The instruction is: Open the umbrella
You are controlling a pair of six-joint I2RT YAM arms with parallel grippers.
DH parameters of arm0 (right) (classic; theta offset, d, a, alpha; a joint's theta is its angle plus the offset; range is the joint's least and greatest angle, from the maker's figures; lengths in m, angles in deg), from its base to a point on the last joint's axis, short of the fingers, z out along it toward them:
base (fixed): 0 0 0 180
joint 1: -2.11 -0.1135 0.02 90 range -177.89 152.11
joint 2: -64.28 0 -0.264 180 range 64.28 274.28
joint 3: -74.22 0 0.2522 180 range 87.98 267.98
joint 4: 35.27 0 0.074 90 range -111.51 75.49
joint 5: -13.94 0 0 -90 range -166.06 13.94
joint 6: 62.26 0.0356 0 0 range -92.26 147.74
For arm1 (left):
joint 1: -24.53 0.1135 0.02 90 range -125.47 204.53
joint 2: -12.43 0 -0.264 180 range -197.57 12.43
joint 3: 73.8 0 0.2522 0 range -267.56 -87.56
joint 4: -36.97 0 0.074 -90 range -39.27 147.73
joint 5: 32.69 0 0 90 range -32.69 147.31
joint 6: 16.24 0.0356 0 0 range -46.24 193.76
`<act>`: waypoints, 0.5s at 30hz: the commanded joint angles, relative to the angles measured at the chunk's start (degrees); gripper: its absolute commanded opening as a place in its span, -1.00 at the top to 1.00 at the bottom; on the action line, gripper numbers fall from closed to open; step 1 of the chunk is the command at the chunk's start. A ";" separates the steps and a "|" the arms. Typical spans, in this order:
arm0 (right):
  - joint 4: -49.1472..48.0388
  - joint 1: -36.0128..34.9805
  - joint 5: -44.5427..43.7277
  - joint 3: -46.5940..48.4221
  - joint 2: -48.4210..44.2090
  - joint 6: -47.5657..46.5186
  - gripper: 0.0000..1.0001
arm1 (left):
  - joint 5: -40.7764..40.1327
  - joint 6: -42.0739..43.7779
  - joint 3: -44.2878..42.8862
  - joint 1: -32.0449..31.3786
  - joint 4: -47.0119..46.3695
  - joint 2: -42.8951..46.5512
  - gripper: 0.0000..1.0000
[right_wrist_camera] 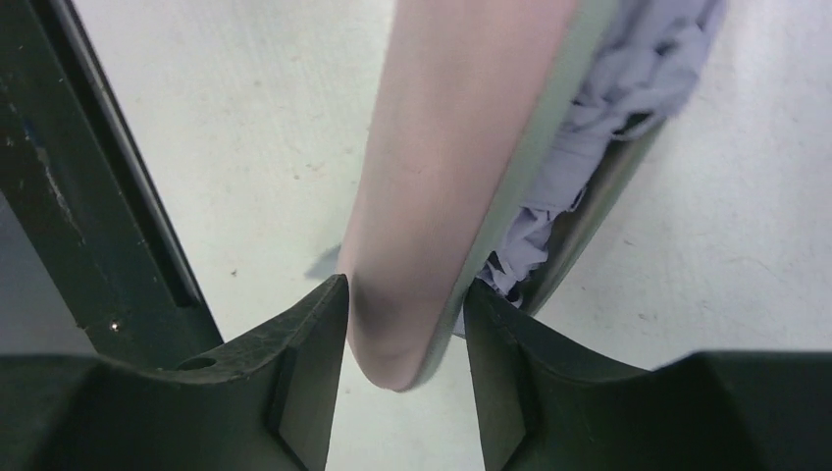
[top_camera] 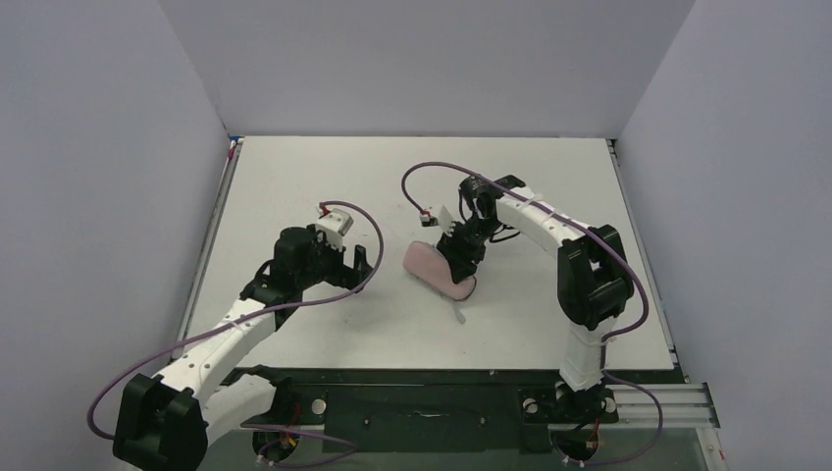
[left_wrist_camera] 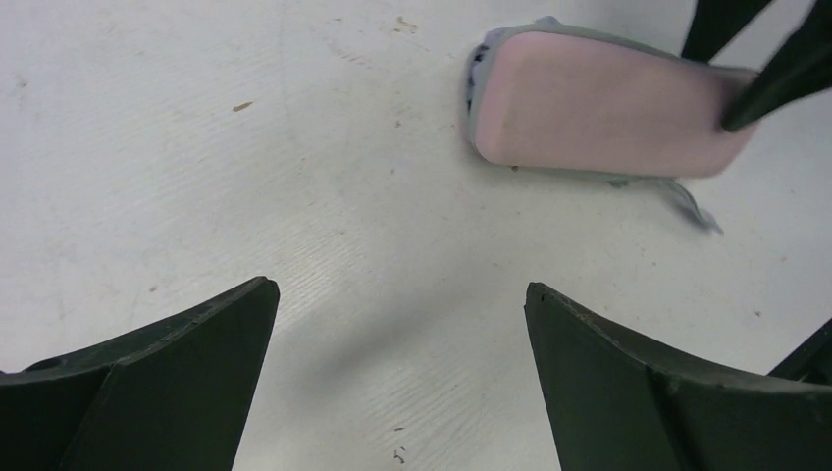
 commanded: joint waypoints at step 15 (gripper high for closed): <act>-7.02 -15.08 -4.01 -3.76 -8.73 -1.14 0.01 | -3.25 -17.51 -4.85 6.63 -1.68 -7.59 -0.94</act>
